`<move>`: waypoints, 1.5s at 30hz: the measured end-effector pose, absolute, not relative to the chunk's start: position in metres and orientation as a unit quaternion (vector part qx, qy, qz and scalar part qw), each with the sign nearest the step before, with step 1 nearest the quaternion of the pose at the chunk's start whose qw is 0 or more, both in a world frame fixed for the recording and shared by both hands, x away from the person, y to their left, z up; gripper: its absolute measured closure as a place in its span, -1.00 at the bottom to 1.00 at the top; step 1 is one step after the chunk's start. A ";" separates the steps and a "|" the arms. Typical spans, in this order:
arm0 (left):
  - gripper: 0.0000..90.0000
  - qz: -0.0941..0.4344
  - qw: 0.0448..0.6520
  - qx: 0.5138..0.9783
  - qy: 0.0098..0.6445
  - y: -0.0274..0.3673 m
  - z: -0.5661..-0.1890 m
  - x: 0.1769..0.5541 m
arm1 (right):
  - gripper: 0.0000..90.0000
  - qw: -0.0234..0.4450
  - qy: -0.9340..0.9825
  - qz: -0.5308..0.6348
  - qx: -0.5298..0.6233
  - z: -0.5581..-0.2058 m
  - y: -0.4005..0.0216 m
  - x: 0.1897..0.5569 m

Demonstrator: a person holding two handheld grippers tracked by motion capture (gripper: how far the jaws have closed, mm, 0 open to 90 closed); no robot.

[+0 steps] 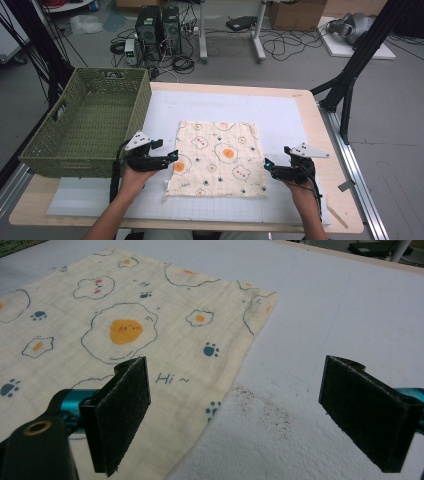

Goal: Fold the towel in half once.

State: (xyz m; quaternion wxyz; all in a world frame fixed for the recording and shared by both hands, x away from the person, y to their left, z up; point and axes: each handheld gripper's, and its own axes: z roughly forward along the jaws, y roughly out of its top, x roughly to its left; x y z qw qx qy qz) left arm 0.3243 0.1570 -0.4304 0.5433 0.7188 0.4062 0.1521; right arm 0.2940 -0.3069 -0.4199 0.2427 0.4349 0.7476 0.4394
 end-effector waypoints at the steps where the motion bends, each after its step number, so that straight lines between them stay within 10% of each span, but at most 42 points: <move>1: -0.52 0.151 0.544 0.719 0.406 0.156 -0.429 0.327 | -0.72 0.243 0.746 0.440 0.436 -0.420 -0.307 0.294; 45: -0.39 0.154 0.432 0.746 0.483 0.121 -0.442 0.452 | -0.66 0.220 0.749 0.446 0.437 -0.425 -0.317 0.292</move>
